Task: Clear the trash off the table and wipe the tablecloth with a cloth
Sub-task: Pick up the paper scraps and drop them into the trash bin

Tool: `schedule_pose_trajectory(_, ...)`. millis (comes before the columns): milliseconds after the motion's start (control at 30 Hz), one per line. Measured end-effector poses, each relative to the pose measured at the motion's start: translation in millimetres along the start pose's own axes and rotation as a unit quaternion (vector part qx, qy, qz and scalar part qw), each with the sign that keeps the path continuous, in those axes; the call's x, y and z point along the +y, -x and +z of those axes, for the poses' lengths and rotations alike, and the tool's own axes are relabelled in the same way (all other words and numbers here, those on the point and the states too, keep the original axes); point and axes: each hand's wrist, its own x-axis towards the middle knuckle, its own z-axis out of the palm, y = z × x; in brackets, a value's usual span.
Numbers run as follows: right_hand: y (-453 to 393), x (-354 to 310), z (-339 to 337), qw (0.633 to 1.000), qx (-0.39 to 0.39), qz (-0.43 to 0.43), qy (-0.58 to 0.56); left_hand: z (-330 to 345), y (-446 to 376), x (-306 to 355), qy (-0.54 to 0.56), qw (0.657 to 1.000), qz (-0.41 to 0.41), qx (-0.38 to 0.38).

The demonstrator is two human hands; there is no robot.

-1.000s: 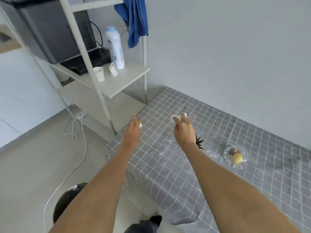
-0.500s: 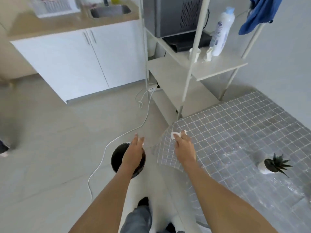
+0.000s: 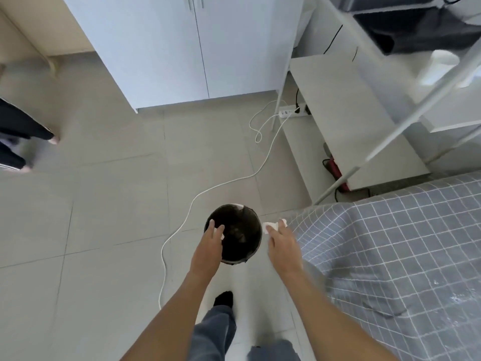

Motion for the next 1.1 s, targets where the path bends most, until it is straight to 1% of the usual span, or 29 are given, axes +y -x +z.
schedule_pose_trajectory(67,-11,-8,18,1.000,-0.014,0.002,0.003,4,-15,-17,0.007,1.000,-0.006,-0.015)
schedule_pose_trajectory(233,-33,-14,58,0.999,-0.053,-0.002,0.011,20,-50,-42,0.010,1.000,-0.014,-0.023)
schedule_pose_trajectory(300,-41,-15,70,0.997,-0.080,0.004,0.012,31,-64,-48,0.015,0.999,-0.017,-0.023)
schedule_pose_trajectory(400,-60,-9,93,0.995,-0.102,0.002,0.015,51,-86,-57,0.022,0.999,-0.019,-0.020)
schedule_pose_trajectory(667,-117,15,181,0.990,-0.139,-0.009,0.027,119,-138,-90,0.041,0.997,-0.059,-0.032)
schedule_pose_trajectory(767,-135,26,206,0.983,-0.177,-0.027,0.040,136,-154,-100,0.044,0.996,-0.064,-0.042)
schedule_pose_trajectory(900,-146,40,223,0.966,-0.233,-0.012,0.107,148,-168,-110,0.041,0.996,-0.070,-0.046)
schedule_pose_trajectory(967,-148,46,226,0.962,-0.241,-0.016,0.126,152,-172,-111,0.045,0.995,-0.069,-0.049)
schedule_pose_trajectory(1100,-148,53,227,0.963,-0.242,-0.008,0.121,153,-179,-108,0.050,0.995,-0.072,-0.053)
